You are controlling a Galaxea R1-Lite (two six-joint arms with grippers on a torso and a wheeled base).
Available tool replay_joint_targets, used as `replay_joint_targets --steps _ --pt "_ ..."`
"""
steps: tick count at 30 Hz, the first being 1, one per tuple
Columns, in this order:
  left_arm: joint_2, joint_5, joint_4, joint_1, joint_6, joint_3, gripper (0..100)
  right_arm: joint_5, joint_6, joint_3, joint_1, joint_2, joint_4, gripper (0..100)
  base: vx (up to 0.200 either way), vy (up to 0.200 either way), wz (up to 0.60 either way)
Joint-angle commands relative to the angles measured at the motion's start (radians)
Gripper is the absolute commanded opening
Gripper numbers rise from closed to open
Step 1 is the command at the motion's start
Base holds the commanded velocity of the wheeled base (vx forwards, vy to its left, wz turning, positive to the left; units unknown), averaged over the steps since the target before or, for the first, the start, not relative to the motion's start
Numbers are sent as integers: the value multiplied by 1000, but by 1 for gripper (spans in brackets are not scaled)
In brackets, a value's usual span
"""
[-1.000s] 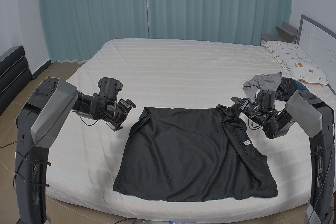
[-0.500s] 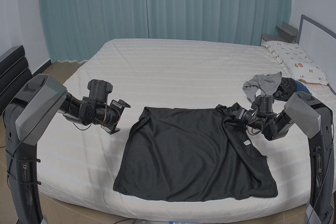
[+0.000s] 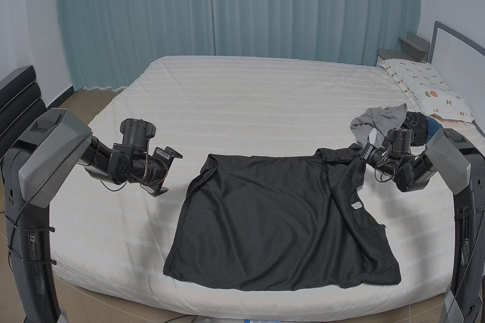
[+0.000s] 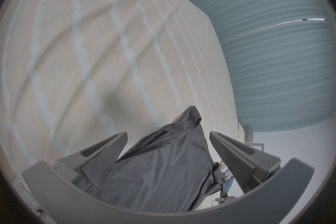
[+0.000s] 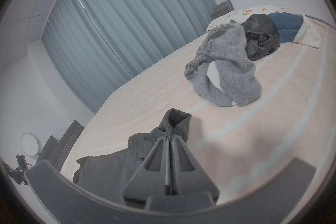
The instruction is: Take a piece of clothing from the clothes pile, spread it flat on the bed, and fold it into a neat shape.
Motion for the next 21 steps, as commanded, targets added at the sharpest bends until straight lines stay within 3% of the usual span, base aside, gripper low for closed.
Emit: replay_joint_targets --steps 1,6,12,21 --pt "3 0 -3 -1 0 1 100 -6 1 -25 -6 18 -1 0 0 0 0" --pt "3 0 -6 2 0 4 100 -12 3 -70 -9 45 -1 0 0 0 0" --pt "3 0 -6 5 -2 2 100 -70 1 -171 -23 94 -9 0 0 0 0" --pt "3 0 -6 7 -3 2 100 -85 -3 -234 -24 133 -1 0 0 0 0"
